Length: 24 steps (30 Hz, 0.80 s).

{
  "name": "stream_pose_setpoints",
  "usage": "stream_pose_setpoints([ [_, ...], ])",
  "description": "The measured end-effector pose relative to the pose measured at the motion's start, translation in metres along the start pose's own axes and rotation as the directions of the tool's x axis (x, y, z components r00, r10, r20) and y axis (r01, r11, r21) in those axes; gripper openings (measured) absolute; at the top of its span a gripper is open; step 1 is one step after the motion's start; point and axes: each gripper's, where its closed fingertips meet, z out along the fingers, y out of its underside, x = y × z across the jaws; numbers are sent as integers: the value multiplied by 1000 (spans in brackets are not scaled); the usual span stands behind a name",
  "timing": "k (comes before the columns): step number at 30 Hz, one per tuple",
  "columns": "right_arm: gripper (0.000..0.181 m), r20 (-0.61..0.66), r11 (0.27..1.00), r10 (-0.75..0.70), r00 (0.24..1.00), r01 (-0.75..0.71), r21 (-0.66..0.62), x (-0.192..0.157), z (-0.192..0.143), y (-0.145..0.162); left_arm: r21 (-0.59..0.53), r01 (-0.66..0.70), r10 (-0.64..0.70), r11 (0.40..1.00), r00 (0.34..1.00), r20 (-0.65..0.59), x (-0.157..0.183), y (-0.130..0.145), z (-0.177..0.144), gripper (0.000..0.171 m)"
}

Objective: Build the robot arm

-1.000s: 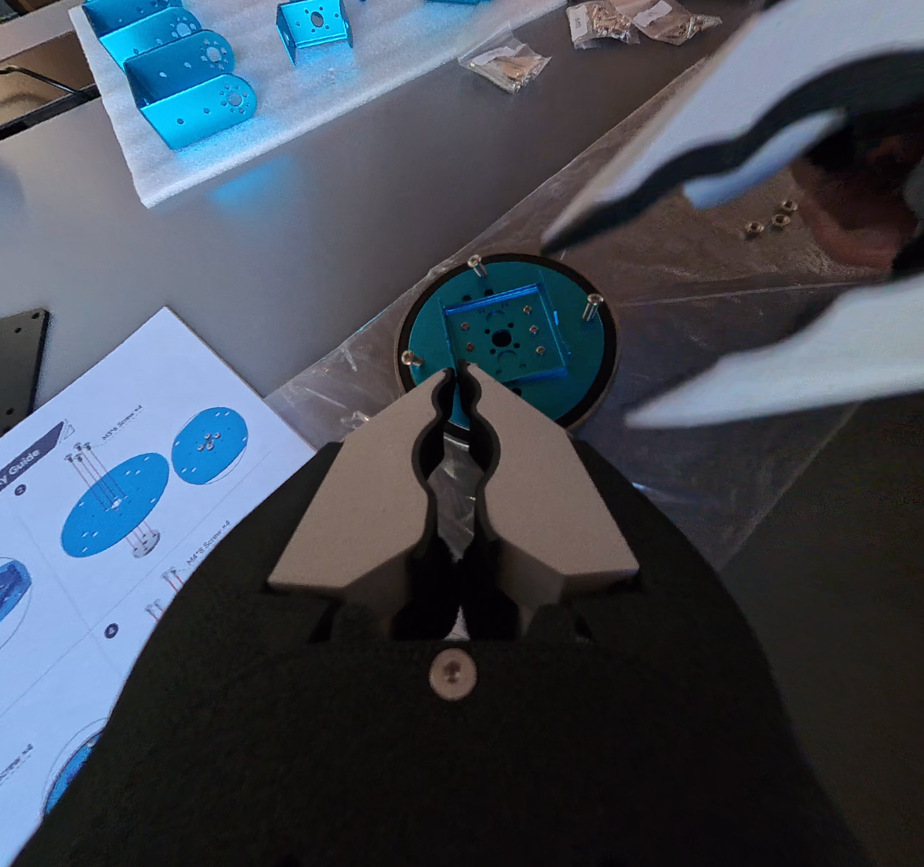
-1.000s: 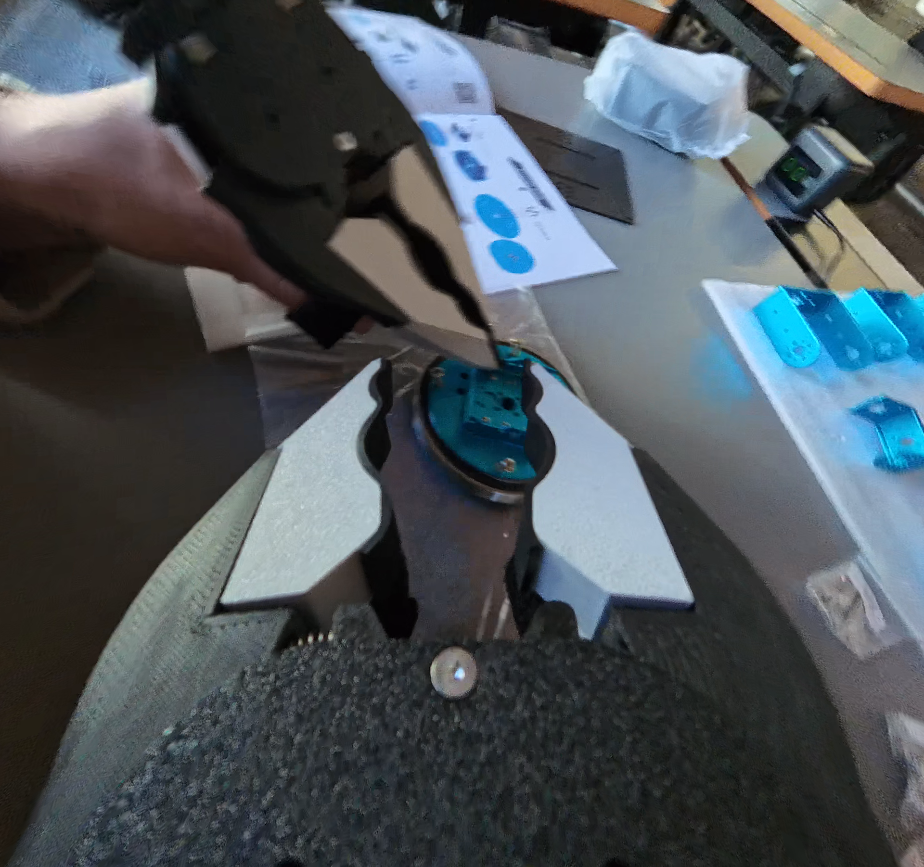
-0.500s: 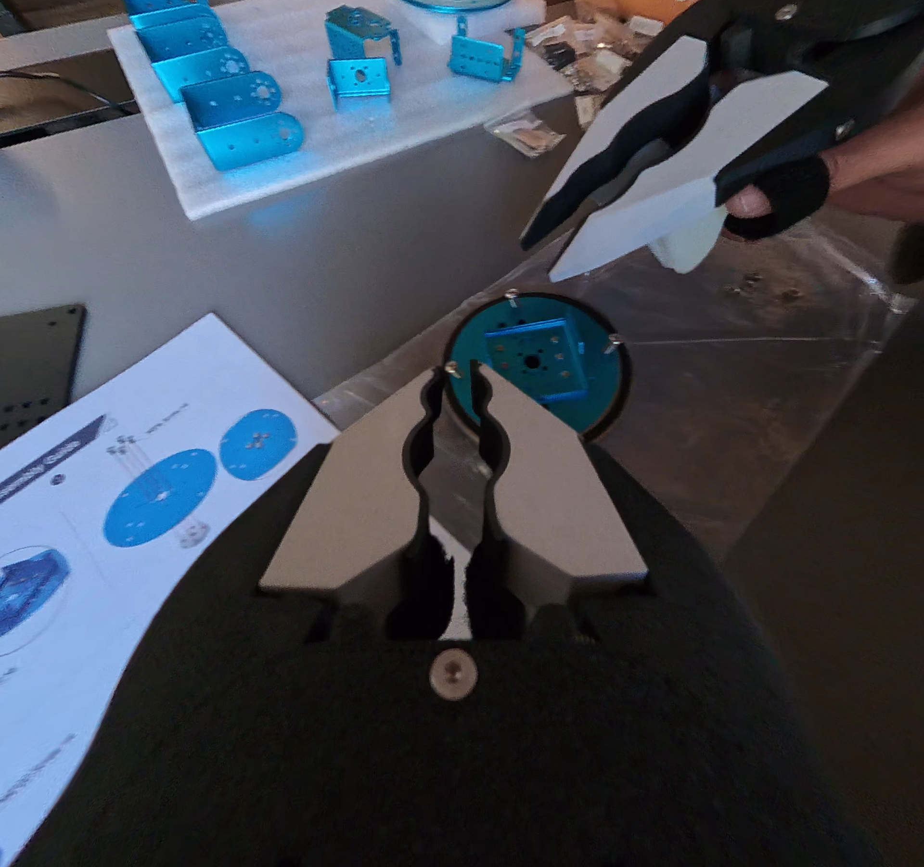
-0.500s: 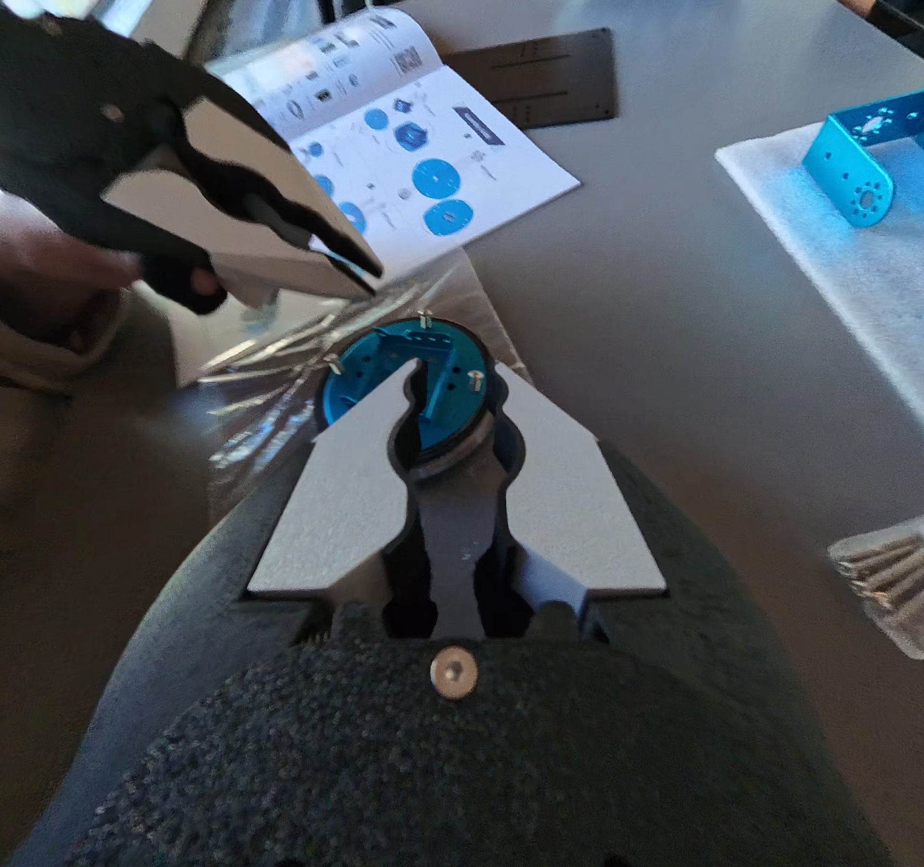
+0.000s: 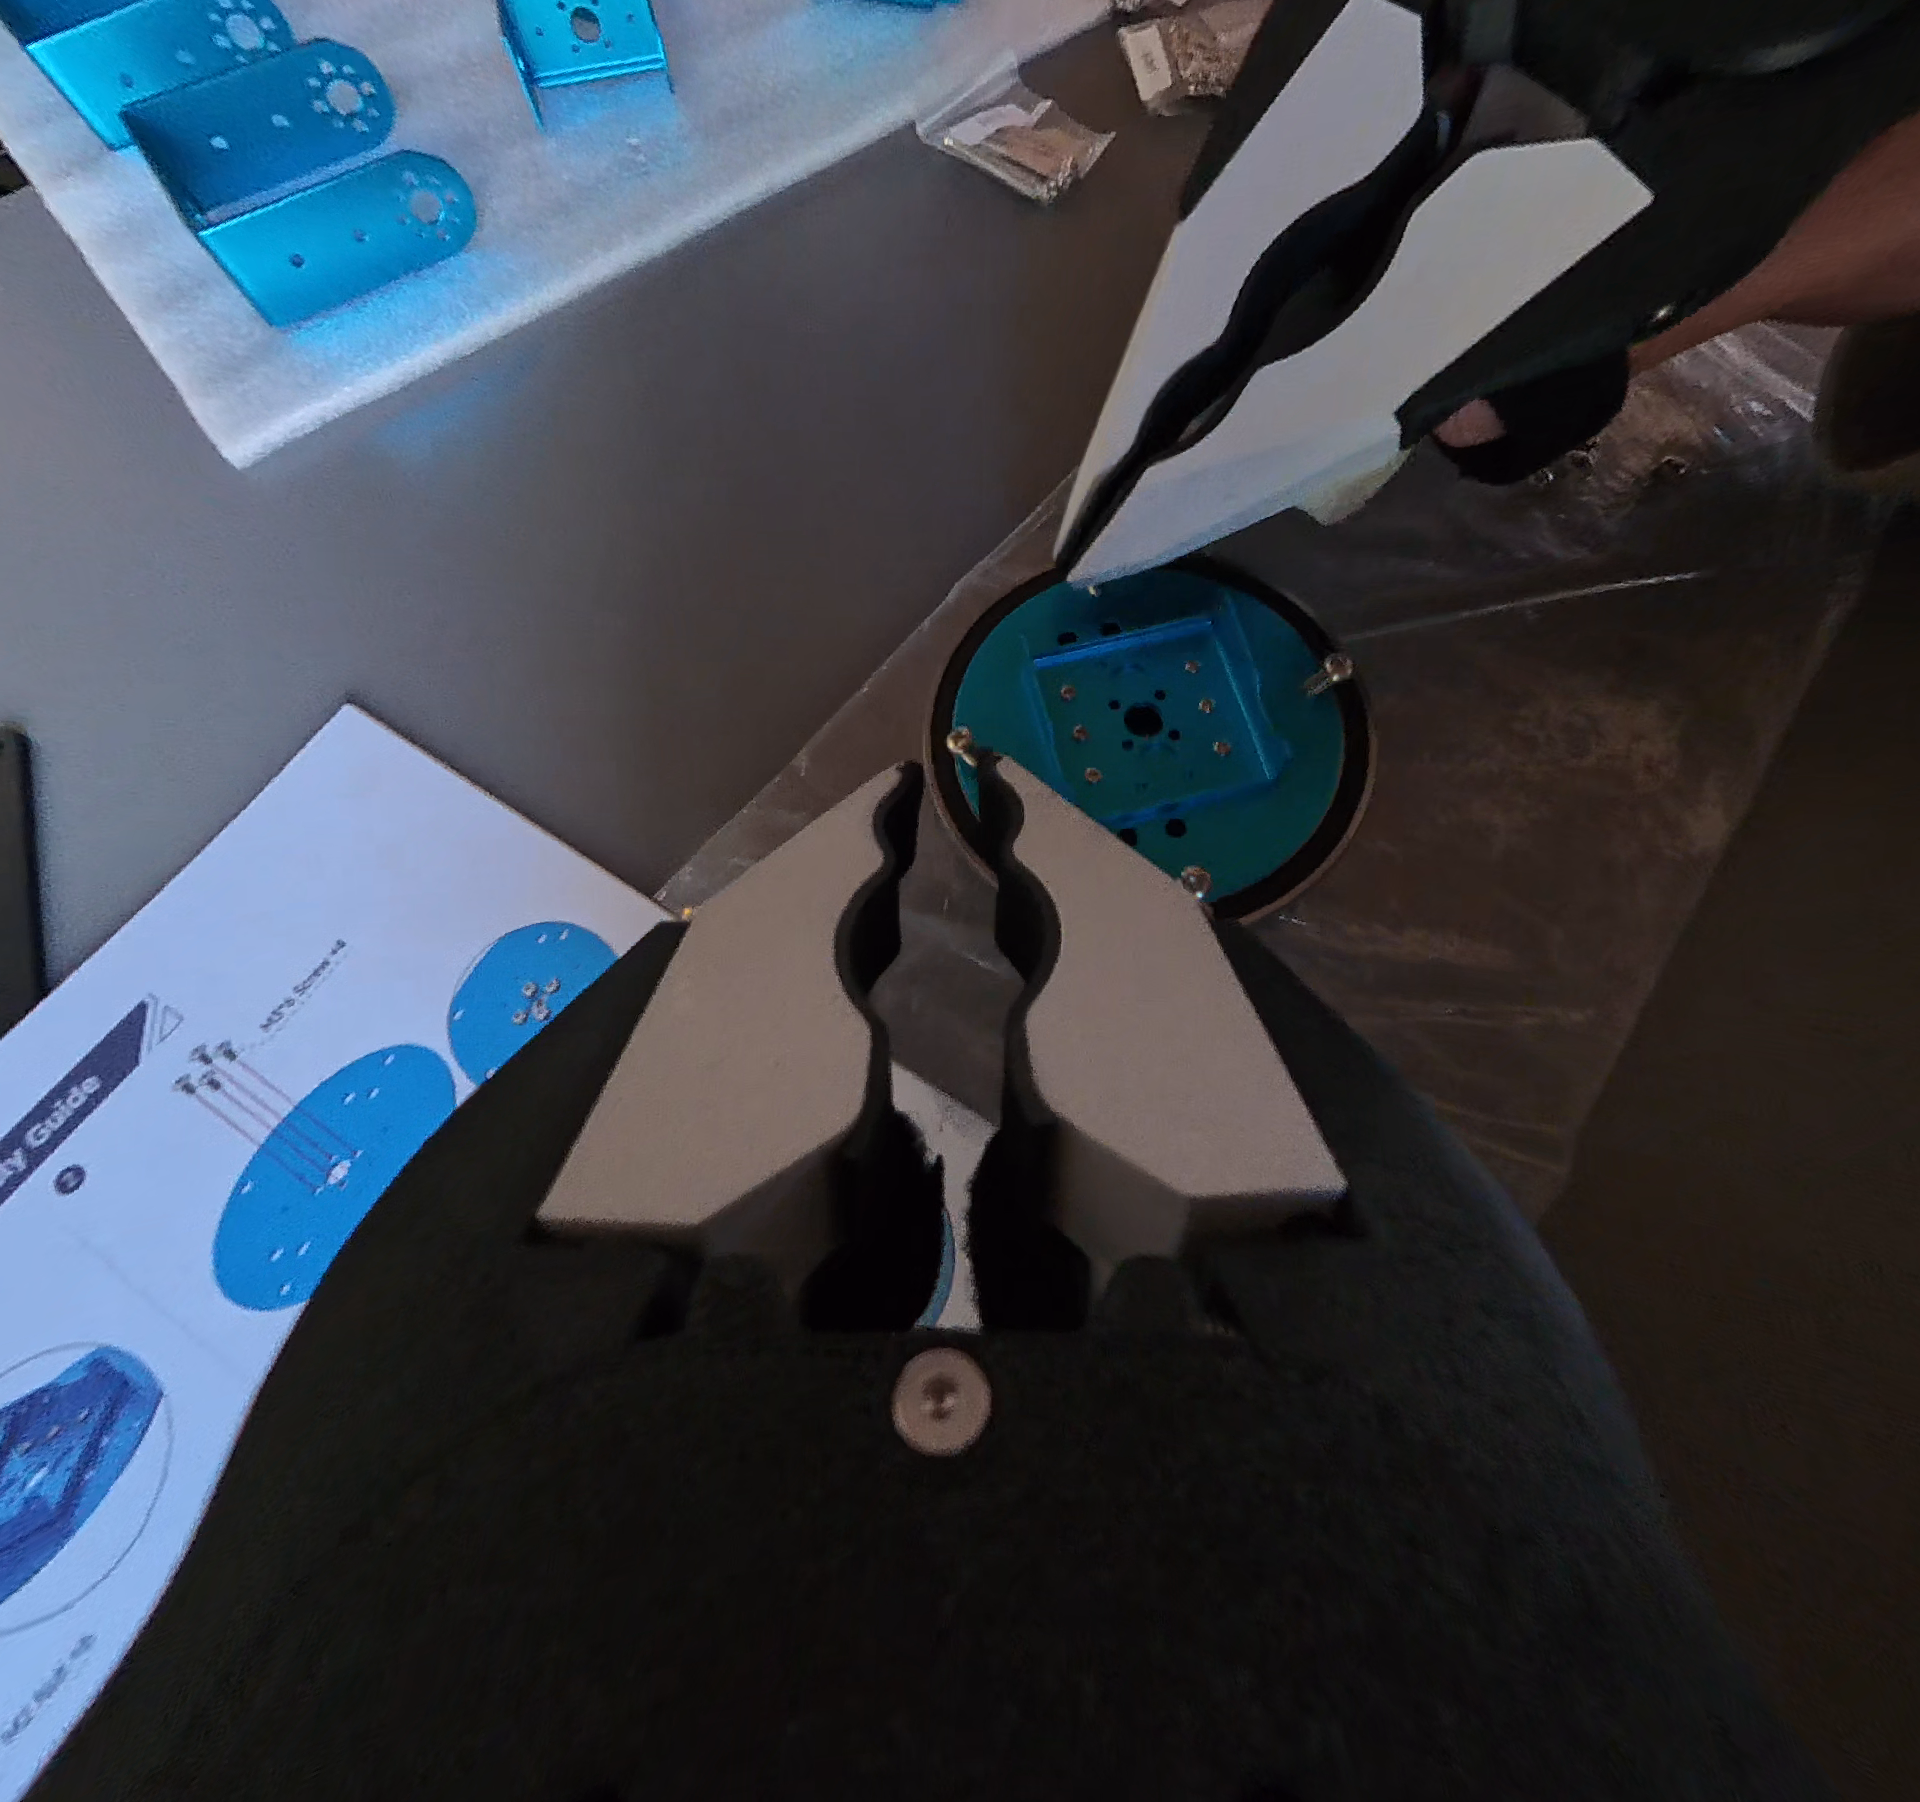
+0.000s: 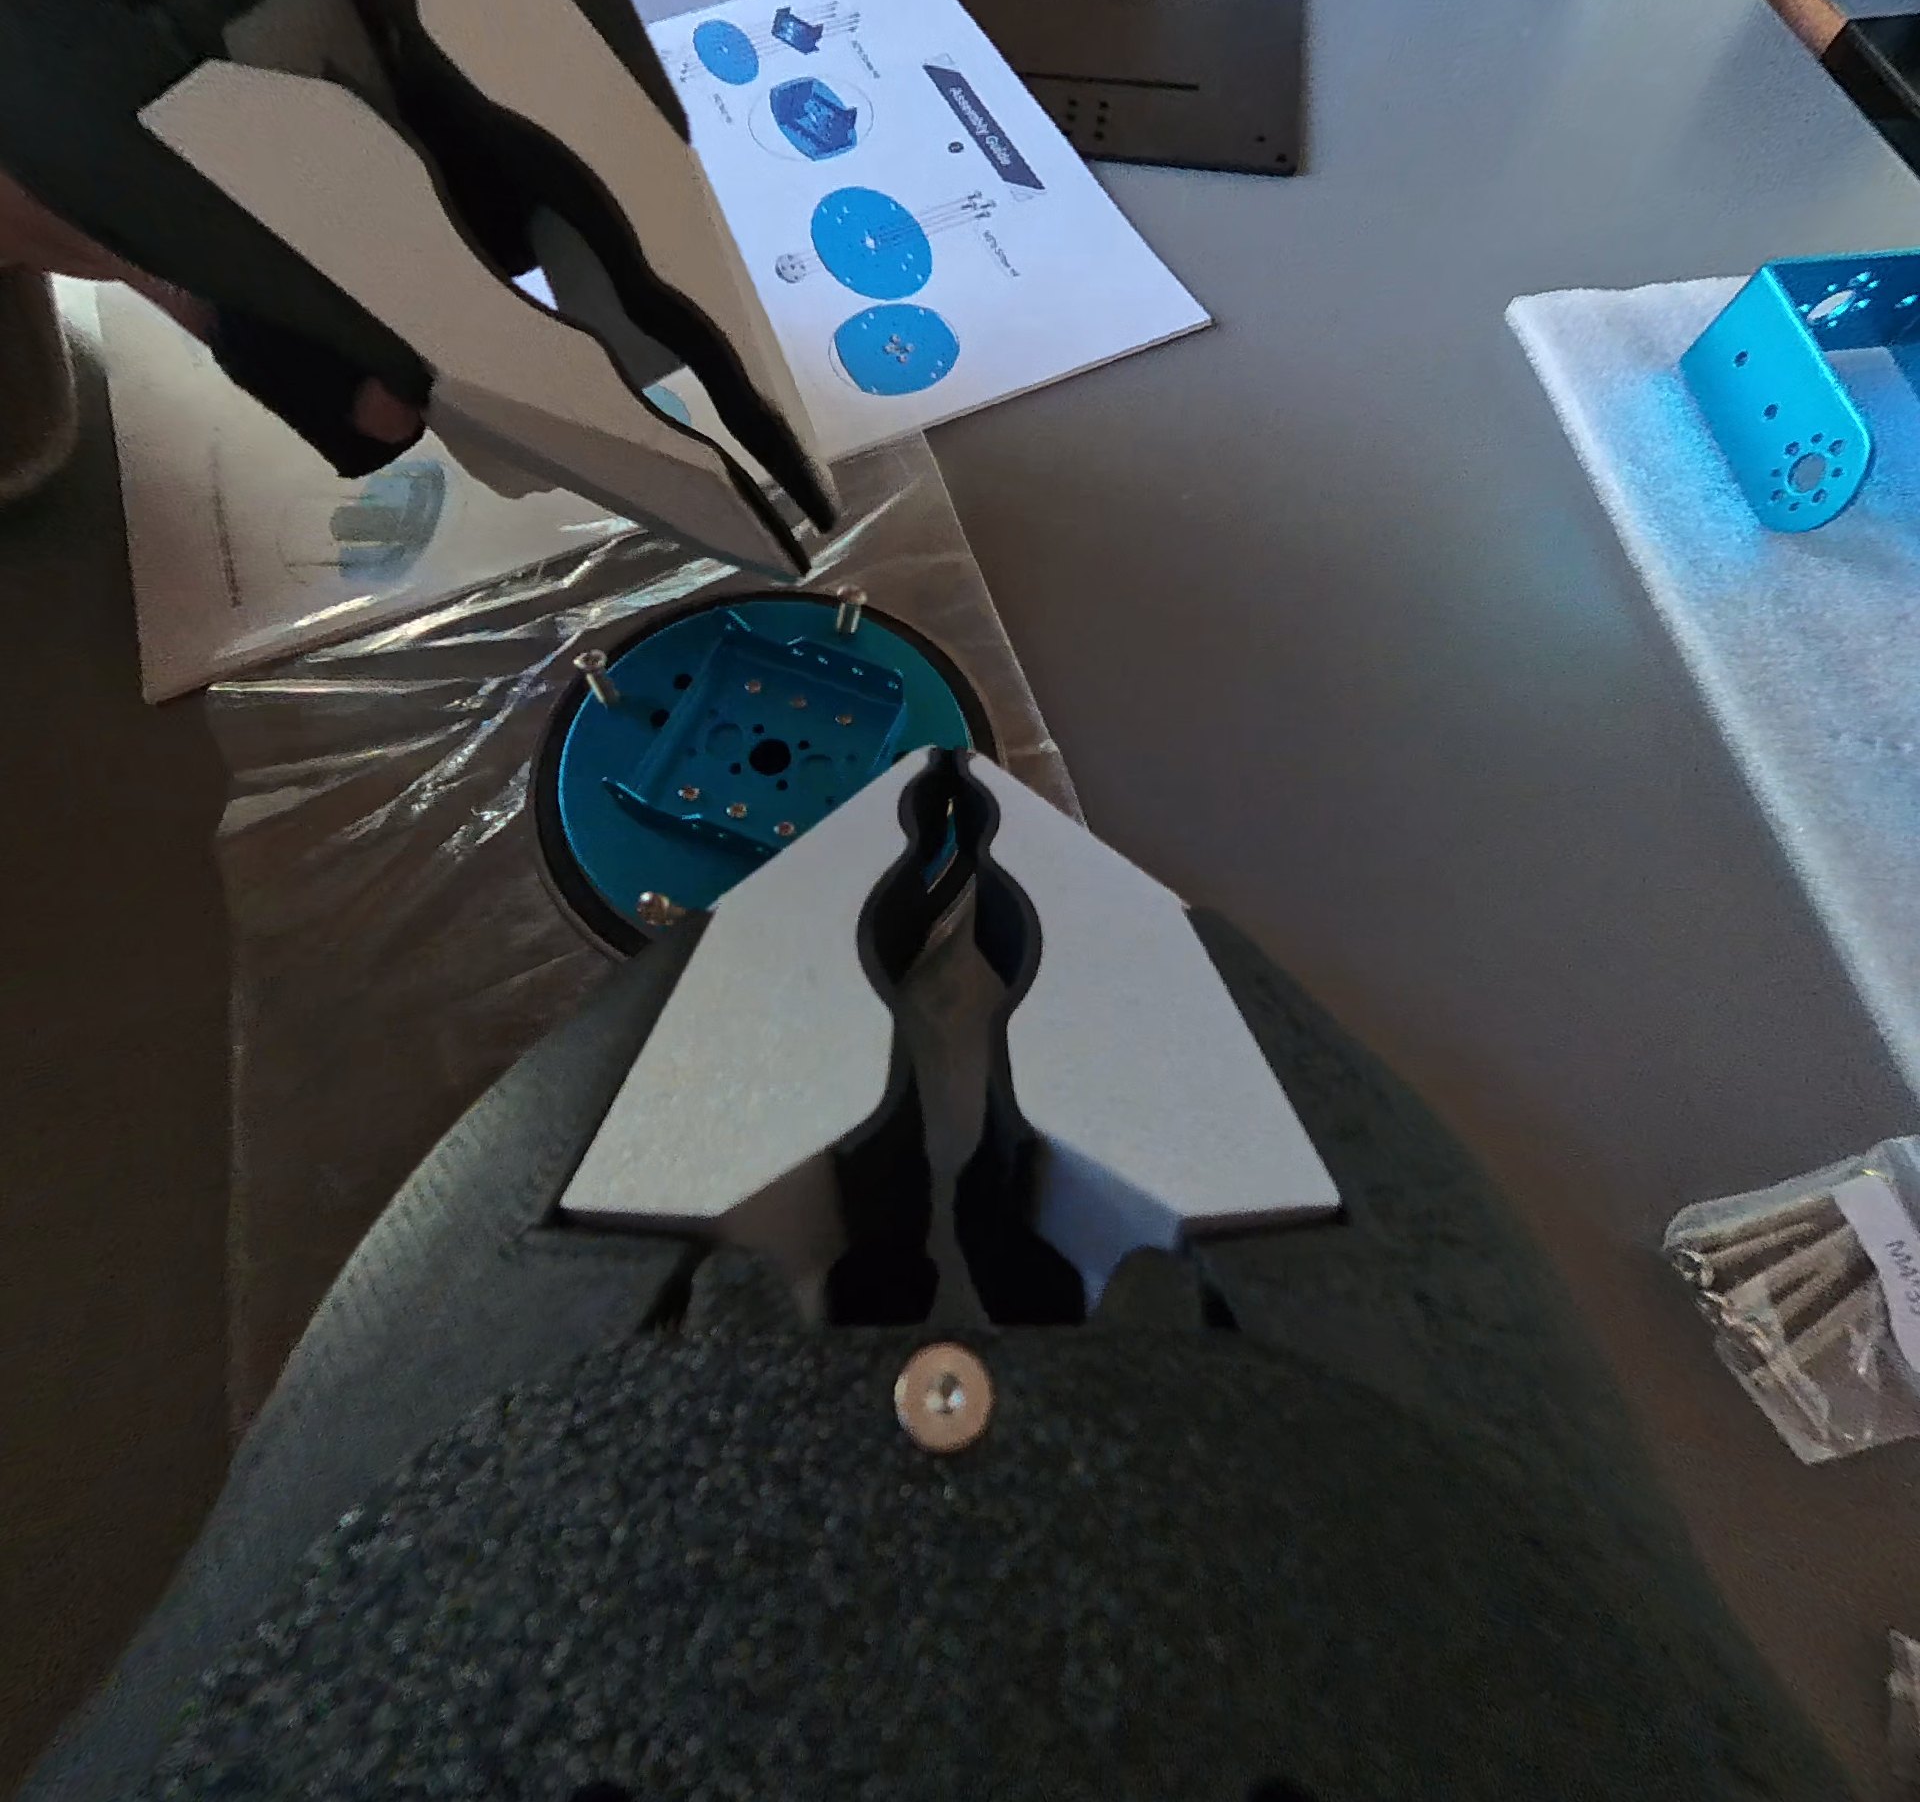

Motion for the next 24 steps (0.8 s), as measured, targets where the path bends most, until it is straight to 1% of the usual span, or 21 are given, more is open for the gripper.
stream_pose_setpoints([
  [4,0,4,1000,6,1000,-6,5,0,0,1,-18,12,-13,1000,999,-29,-2,1,6,11],
  [7,15,0,1000,28,1000,-28,13,2,-4,0,-33,46,-47,998,999,-28,-5,3,5,11],
  [9,20,-5,998,24,1000,-24,52,3,-15,-5,-29,112,-113,993,992,-53,-4,5,0,16],
  [10,26,-6,997,37,999,-36,67,3,-20,-6,-26,156,-158,987,984,-85,-2,5,-2,22],
  [11,37,9,995,64,998,-65,73,1,-25,-5,-23,209,-210,978,970,-118,1,6,-5,29],
  [13,77,77,982,179,981,-182,43,-9,-26,3,-20,312,-310,950,932,-186,9,7,-8,39],
  [14,85,113,971,236,965,-239,11,-15,-25,8,-22,351,-348,936,913,-214,13,8,-9,40],
  [15,86,151,959,279,948,-282,-6,-22,-24,11,-23,380,-375,925,901,-220,15,9,-9,42],
  [17,87,207,936,346,915,-352,-11,-33,-23,10,-39,391,-390,920,899,-198,15,14,-6,44],
  [19,81,176,924,380,908,-381,-30,-30,-22,14,-71,373,-380,925,910,-165,15,20,-2,44],
  [21,76,201,902,432,879,-425,-80,-35,-22,17,-77,378,-386,923,907,-170,19,19,0,44],
  [24,69,217,855,517,828,-510,-90,-34,-16,14,-74,398,-404,915,897,-177,21,17,3,43],
])
